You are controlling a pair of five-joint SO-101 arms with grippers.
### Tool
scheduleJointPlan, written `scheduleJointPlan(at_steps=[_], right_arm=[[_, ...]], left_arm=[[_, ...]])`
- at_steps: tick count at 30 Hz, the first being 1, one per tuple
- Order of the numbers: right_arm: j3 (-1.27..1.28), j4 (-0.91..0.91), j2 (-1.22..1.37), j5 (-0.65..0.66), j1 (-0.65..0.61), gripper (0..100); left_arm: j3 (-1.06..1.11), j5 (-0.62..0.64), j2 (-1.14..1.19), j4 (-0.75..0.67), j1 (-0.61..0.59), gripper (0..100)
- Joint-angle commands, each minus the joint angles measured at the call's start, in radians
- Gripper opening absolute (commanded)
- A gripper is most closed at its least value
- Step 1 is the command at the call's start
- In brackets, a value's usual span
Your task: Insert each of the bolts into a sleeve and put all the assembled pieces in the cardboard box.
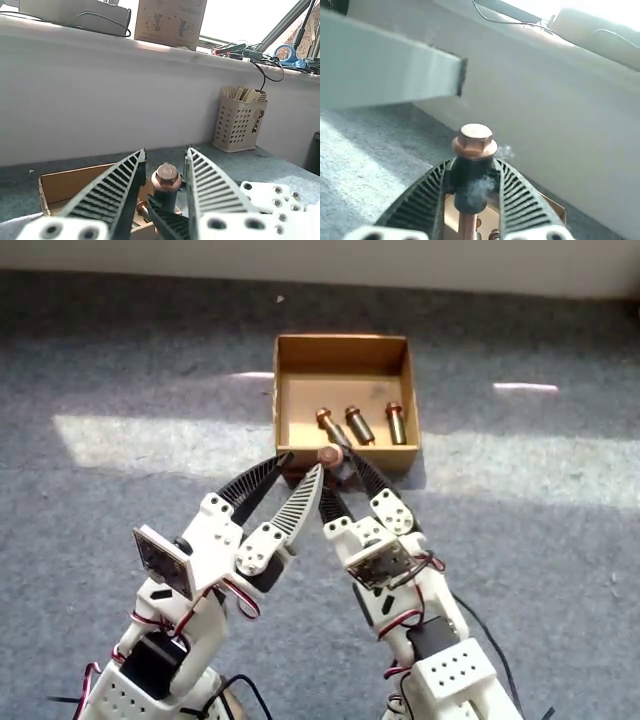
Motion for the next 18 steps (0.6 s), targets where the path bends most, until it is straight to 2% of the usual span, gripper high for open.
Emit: scheduleJointPlan(at_steps=[1, 5, 7, 10, 18], right_arm=[[0.104, -0.001, -0.012, 0.003, 0.045, 0.5], [0.104, 0.018, -0.012, 0.002, 0.104, 0.5], [0.104, 0.056, -0.015, 0.002, 0.114, 0.5], [0.104, 0.09, -0.015, 0.002, 0.117, 0.5], [0.104, 0.163, -0.015, 0.002, 0.119, 0.5]], left_arm=[[-0.019, -0.015, -0.005, 0.014, -0.007, 14], [-0.024, -0.11, -0.016, 0.058, -0.008, 14], [-0.024, -0.181, -0.016, 0.077, -0.038, 10], [-0.013, -0.241, -0.016, 0.101, -0.116, 0], [0.071, -0.253, -0.016, 0.132, -0.404, 1]])
